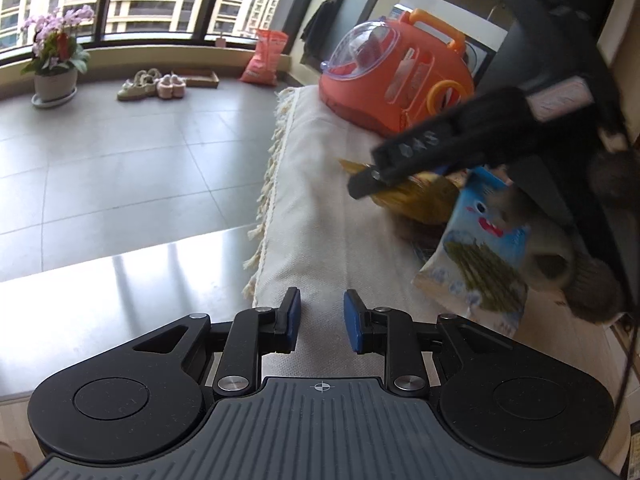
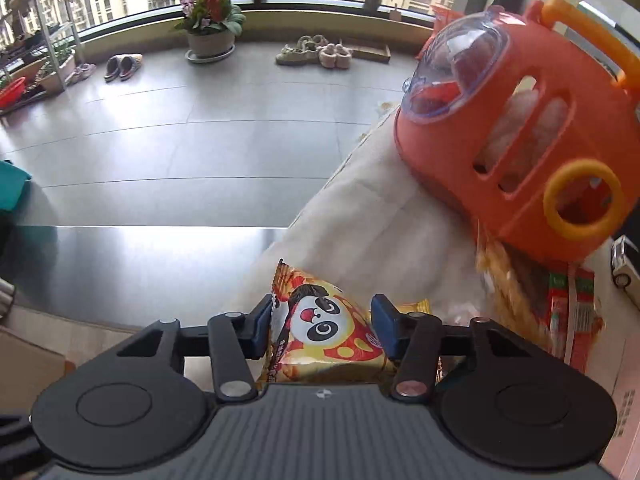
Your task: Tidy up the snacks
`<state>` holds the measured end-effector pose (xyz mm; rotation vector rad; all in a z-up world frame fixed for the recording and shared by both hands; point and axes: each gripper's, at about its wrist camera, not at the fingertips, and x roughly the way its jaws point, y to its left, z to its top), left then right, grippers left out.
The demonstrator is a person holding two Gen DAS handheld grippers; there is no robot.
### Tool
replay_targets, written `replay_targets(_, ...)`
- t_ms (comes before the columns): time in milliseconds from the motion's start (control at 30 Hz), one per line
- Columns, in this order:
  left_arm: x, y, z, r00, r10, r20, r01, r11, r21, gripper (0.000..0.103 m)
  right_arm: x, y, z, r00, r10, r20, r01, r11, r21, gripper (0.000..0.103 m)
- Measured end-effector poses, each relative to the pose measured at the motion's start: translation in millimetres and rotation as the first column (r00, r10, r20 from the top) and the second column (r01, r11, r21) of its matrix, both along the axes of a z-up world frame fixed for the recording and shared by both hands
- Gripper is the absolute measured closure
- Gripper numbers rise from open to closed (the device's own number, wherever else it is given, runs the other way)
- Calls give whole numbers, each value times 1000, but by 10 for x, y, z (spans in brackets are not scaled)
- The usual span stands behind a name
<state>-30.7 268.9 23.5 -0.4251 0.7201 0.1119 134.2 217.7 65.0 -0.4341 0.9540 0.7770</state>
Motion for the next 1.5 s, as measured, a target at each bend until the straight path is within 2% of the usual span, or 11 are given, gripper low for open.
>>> replay_targets(100, 17, -62, 29, 1000, -23, 7, 24, 1000, -16, 75, -305, -408, 87, 999, 29, -21, -29, 999, 25, 56)
replay_targets(167, 41, -131, 25, 997, -73, 15, 73, 995, -72, 75, -481, -692, 106, 999, 32, -20, -31, 999, 35, 56)
replay_targets(400, 94, -587, -23, 978, -209, 0, 207, 969, -132, 75, -820, -1609, 78, 995, -57, 80, 55, 998, 25, 55)
replay_targets(567, 8, -760, 78, 974, -228, -6, 226, 969, -100, 75, -908, -2250, 69, 954, -193, 227, 192, 981, 26, 28)
replay_targets(700, 22, -822, 189, 974, -226, 16, 227, 971, -78, 75, -1107, -2667, 137, 958, -208, 200, 188, 975, 116, 15)
replay_targets(800, 85, -1004, 343, 945, -321, 58, 322, 947, -1, 75, -1260, -2855, 87, 973, -213, 91, 194, 963, 185, 15)
replay_targets(933, 313, -1339, 365, 896, -444, -22, 443, 891, 97, 75, -1570, -2845, -66, 996, -91, -23, 93, 969, 230, 15)
replay_targets(1033, 379, -1508, 320, 881, -465, -89, 473, 869, 144, 75, -1878, -2649, -211, 999, -10, 48, 4, 992, 130, 15)
replay_targets(1167, 259, -1564, 327, 869, -487, -88, 495, 860, 126, 75, -2024, -2548, -383, 975, -23, 220, 22, 1000, 6, 15)
replay_targets(1400, 161, -1629, 304, 856, -499, -133, 515, 845, 145, 75, -1595, -2824, -426, 968, -199, 153, 191, 979, 66, 13)
replay_targets(1500, 187, -1652, 355, 866, -488, -113, 501, 840, 210, 75, -1523, -2966, -458, 962, -246, 122, 235, 967, 93, 13)
